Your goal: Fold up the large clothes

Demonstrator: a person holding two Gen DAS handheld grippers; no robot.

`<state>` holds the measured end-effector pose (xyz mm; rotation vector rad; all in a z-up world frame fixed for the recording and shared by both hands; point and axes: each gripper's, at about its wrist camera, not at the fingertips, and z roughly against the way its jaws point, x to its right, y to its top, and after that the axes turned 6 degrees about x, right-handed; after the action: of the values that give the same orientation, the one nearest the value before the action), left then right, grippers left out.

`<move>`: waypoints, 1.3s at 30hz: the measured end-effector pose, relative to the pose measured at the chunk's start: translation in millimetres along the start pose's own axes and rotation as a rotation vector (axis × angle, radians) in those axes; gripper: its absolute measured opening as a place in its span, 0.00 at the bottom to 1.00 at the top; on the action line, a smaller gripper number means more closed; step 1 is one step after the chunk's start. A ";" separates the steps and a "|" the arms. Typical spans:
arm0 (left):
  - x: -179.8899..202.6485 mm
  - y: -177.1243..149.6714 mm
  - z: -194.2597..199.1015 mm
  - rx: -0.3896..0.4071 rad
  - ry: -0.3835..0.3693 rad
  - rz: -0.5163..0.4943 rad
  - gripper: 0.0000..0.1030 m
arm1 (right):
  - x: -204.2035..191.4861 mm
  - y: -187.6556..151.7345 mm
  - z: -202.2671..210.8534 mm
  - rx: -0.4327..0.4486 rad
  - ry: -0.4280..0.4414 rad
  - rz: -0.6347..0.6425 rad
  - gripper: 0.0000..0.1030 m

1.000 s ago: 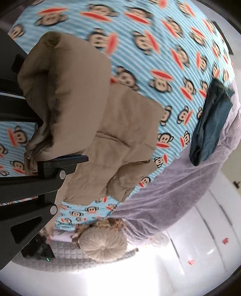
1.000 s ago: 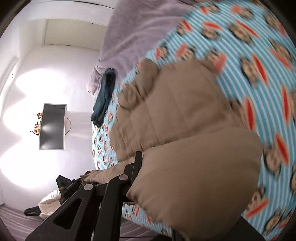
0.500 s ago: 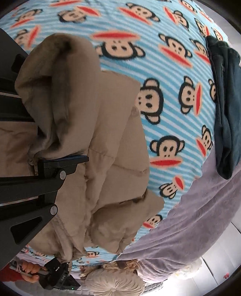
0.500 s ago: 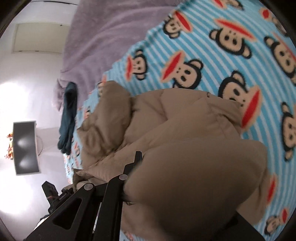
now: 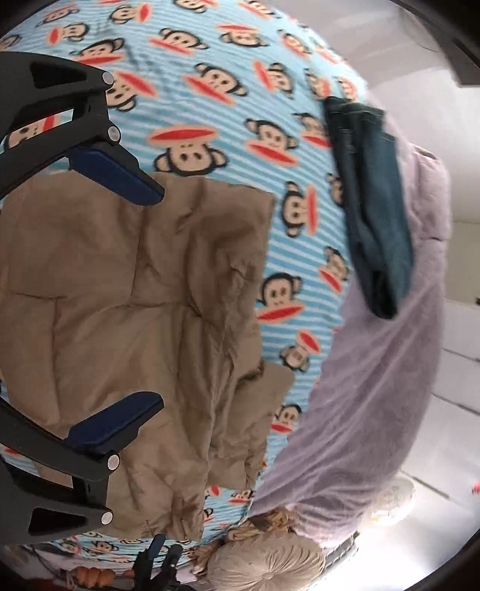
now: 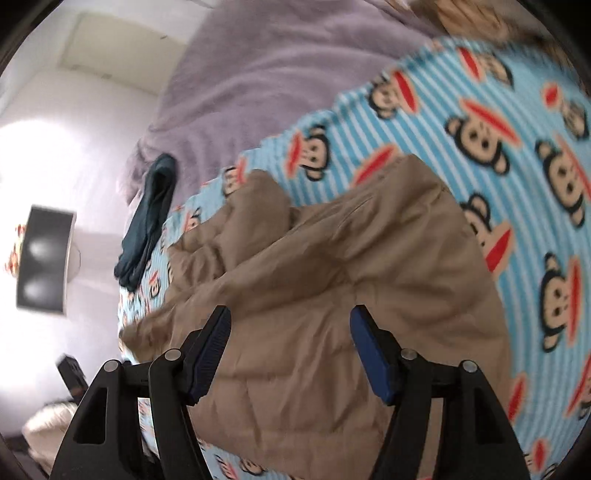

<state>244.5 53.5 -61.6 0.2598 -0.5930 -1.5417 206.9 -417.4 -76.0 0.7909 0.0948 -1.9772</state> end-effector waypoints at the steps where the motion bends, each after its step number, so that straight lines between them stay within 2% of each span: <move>1: 2.1 -0.3 0.9 0.006 -0.003 -0.014 0.96 | -6.4 -4.6 1.8 -0.005 -0.006 0.039 0.59; 2: 5.5 -0.2 -3.1 0.001 -0.015 -0.033 0.82 | -13.6 -10.6 0.1 -0.020 -0.023 0.091 0.41; 3: 7.9 0.4 -9.5 -0.011 -0.014 -0.050 0.71 | -20.3 -16.5 -5.4 -0.043 -0.058 0.142 0.32; 4: 11.3 0.7 -21.8 -0.028 -0.002 -0.065 0.68 | -25.4 -21.0 -13.5 -0.065 -0.086 0.190 0.32; 7: 17.4 5.4 -52.1 -0.018 0.049 -0.077 0.67 | -28.3 -28.9 -40.4 -0.097 -0.137 0.266 0.30; 11: 10.9 13.2 -93.2 0.009 0.149 -0.065 0.67 | -16.5 -19.5 -61.6 -0.049 -0.212 0.300 0.27; 14: 3.8 17.3 -118.9 0.022 0.153 -0.043 0.67 | 3.5 1.2 -70.8 0.013 -0.274 0.292 0.21; 17: 0.0 20.3 -136.9 0.031 0.145 -0.025 0.67 | 25.5 15.9 -87.3 0.022 -0.252 0.243 0.15; 24: 4.2 22.5 -159.3 0.048 0.149 -0.030 0.68 | 55.7 27.8 -112.6 0.071 -0.162 0.147 0.11; 29: 6.9 25.0 -161.8 0.036 0.166 -0.044 0.68 | 63.8 32.6 -112.3 0.060 -0.125 0.089 0.11; 31: 9.2 30.5 -150.9 0.022 0.176 -0.055 0.68 | 56.9 34.9 -105.1 0.048 -0.164 0.084 0.12; 32: 9.7 33.7 -137.2 0.028 0.166 -0.055 0.68 | 50.5 36.1 -99.5 0.045 -0.190 0.096 0.17; 34: 8.8 36.4 -111.3 0.077 0.127 -0.061 0.68 | 38.3 35.0 -79.5 0.076 -0.244 0.161 0.17; 35: 8.1 37.2 -102.4 0.100 0.133 -0.077 0.68 | 34.2 34.0 -69.9 0.101 -0.268 0.202 0.17; 37: -0.9 38.2 -94.6 0.129 0.196 -0.107 0.68 | 34.3 31.8 -53.6 0.144 -0.346 0.265 0.17; 39: -19.4 36.4 -107.8 0.084 0.236 -0.068 0.68 | 50.5 33.1 -49.4 0.150 -0.402 0.244 0.17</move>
<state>332.2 51.7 -136.6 0.5227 -0.4666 -1.5267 241.8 -454.6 -135.0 0.4587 -0.3736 -1.8843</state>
